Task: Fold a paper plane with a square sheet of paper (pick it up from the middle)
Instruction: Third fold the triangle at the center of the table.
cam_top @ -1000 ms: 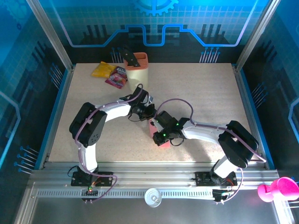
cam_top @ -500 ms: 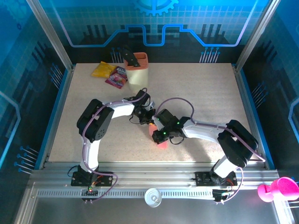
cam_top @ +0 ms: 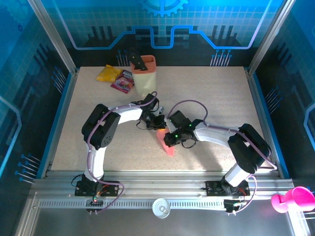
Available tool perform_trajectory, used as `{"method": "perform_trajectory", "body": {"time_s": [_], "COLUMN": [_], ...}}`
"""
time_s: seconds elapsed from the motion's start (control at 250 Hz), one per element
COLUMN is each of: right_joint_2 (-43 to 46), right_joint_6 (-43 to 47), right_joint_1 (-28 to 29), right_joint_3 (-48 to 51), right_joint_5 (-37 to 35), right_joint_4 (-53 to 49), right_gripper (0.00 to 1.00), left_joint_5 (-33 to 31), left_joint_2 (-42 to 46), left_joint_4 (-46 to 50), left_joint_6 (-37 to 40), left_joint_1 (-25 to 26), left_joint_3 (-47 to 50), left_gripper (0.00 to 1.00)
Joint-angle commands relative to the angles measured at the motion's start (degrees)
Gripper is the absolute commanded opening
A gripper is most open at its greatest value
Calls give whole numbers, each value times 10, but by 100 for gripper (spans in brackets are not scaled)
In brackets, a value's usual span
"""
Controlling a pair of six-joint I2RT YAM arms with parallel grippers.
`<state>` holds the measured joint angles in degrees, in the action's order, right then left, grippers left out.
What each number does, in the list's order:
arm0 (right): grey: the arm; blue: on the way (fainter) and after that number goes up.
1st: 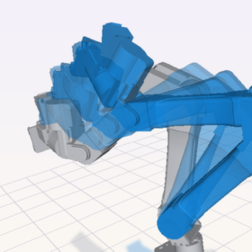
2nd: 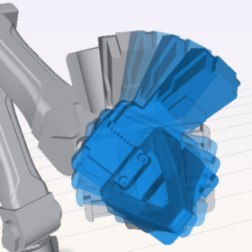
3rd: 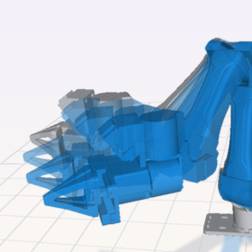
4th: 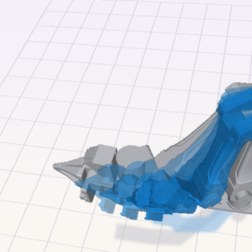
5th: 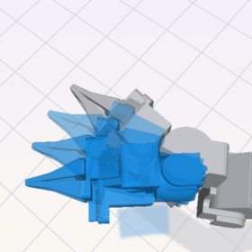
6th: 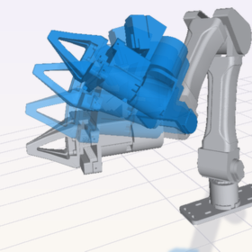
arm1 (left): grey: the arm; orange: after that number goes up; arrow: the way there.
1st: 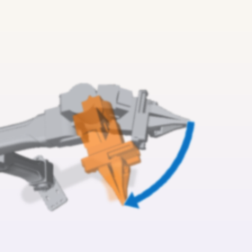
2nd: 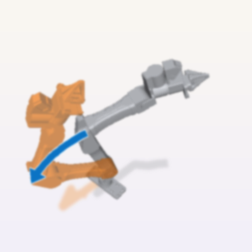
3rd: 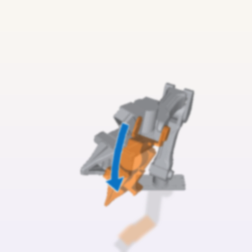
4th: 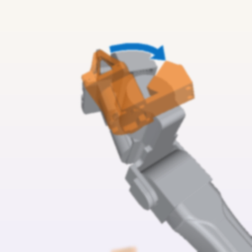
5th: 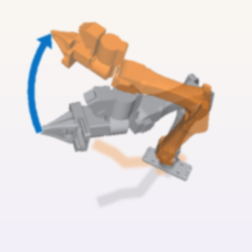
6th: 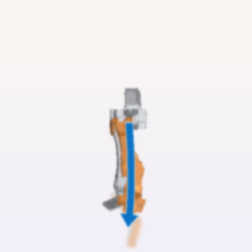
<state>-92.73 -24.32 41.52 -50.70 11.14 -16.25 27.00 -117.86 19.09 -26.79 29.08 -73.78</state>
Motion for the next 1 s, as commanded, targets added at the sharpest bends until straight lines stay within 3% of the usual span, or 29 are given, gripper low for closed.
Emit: {"method": "perform_trajectory", "body": {"time_s": [0.0,0.999], "right_joint_2": [-7,-61], "right_joint_6": [17,41], "right_joint_1": [-13,-51], "right_joint_3": [-19,-43], "right_joint_5": [-3,26], "right_joint_4": [-12,-4], "right_gripper": [0,0], "left_joint_5": [-20,-20], "left_joint_2": [-18,-18], "left_joint_4": [35,22], "left_joint_6": [17,5], "left_joint_1": [1,1], "left_joint_3": [-5,3], "left_gripper": [0,0]}}
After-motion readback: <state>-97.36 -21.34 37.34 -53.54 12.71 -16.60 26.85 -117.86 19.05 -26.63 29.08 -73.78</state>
